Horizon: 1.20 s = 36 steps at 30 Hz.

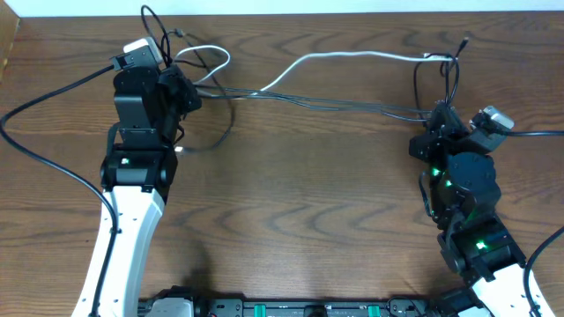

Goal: Untangle cables

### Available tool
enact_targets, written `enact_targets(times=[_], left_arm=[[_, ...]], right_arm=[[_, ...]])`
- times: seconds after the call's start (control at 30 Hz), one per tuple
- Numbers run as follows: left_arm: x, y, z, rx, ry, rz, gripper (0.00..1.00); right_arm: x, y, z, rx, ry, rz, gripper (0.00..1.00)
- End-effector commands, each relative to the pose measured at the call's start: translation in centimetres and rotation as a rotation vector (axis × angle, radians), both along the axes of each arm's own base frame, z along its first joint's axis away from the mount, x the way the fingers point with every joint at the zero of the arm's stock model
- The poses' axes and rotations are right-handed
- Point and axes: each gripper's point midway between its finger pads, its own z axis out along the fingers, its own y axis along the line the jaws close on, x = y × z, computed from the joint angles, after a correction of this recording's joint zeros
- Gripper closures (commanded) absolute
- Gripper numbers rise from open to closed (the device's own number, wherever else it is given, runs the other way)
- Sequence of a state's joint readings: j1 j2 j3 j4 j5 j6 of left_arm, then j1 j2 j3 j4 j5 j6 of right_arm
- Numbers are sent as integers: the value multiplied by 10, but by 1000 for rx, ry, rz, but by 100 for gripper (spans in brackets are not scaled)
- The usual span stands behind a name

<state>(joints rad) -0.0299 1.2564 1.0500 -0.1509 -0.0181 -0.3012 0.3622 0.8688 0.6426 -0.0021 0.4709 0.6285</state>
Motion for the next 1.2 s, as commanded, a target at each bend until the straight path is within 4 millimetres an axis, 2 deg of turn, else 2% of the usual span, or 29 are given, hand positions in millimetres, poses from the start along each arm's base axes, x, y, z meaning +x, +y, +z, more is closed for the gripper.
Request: enact_targets(times=[0.0,0.03,0.07,0.13,0.2,0.23,0.33,0.47,0.93,1.17], left_arm=[[-6,31,-6,90,65,104,92],[-9,31,-17,92,111,102,92],[-14,31,-28,94,160,100,86],[-28,31,-55,101,284,94,70],[-41,31,-77,106,389,89,37],[-48,31,-88,108,442,86,23],[-61,31,-106,113,537,81,12],[-64,31,-108,113,554,80,9],[-72,29,-114,101,594,75,9],[-72,29,-114,101,596,75,9]], right_arm=[[-7,-39,-7,-120,56,-169,99],[-8,-39,-13,-130,82,-162,99],[-9,-38,-19,-139,110,-154,99],[-13,-36,-35,-154,176,-133,94],[-17,-34,-47,-166,232,-110,76],[-19,-33,-53,-172,257,-98,56],[-23,-30,-63,-178,302,-69,22],[-24,-25,-67,-170,320,-35,1],[-31,-20,-81,-177,385,3,1],[-29,-4,-96,-151,432,89,1]])
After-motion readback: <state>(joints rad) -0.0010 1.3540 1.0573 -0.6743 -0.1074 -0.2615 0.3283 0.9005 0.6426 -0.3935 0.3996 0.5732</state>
